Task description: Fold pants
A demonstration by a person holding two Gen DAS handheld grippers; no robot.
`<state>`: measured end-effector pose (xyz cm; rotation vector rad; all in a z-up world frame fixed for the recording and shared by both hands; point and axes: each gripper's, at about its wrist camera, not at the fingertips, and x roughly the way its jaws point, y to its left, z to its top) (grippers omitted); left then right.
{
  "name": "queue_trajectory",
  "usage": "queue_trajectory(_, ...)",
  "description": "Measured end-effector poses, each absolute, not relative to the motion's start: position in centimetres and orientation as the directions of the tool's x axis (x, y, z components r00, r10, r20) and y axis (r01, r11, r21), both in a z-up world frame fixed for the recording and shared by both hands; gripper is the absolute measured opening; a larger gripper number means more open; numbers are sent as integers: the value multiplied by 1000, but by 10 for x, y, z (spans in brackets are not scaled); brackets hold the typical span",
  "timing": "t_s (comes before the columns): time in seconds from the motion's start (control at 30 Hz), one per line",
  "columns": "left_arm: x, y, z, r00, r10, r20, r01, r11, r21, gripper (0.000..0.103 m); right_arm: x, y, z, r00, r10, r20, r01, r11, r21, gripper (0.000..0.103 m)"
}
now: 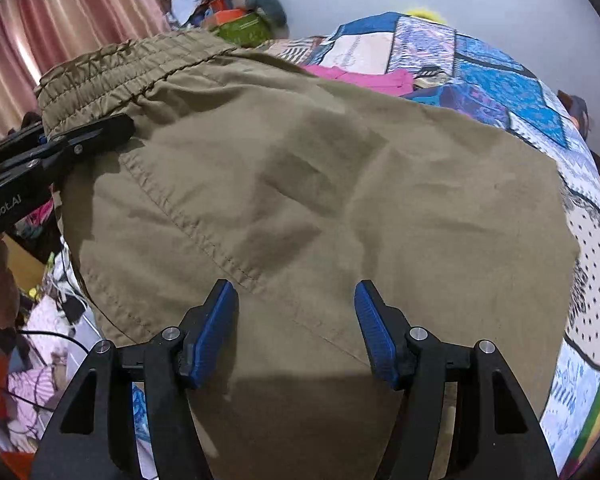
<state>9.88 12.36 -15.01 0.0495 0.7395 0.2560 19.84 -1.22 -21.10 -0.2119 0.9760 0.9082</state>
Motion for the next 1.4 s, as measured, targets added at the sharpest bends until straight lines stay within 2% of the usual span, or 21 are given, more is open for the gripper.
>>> queue_trajectory(0.13, 104, 101, -133, 751, 223, -622, -174, 975, 140, 33, 200, -49, -204, 290, 565, -772, -697, 678, 234, 59)
queue_trajectory(0.33, 113, 59, -113, 797, 157, -584, -81, 985, 153, 30, 200, -120, -205, 388, 464, -796, -600, 783, 164, 59)
queue_trajectory(0.53, 124, 18, -111, 803, 79, -590, 21, 987, 160, 28, 199, -161, -227, 385, 412, -826, -525, 834, 171, 59)
queue_trajectory(0.73, 141, -17, -117, 778, -9, -628, 119, 984, 132, 28, 202, -169, -240, 389, 444, -807, -486, 843, 230, 62)
queue_trajectory(1.0, 167, -59, -149, 660, -161, -734, 249, 968, 12, 28, 201, -172, -243, 395, 466, -792, -479, 840, 256, 62)
queue_trajectory(1.23, 172, -87, -192, 559, -180, -810, 302, 953, -4, 28, 199, -176, -245, 396, 477, -784, -475, 838, 270, 62)
queue_trajectory(1.4, 167, -89, -202, 537, -185, -823, 314, 950, -8, 29, 197, -177, -246, 398, 481, -781, -474, 837, 274, 62)
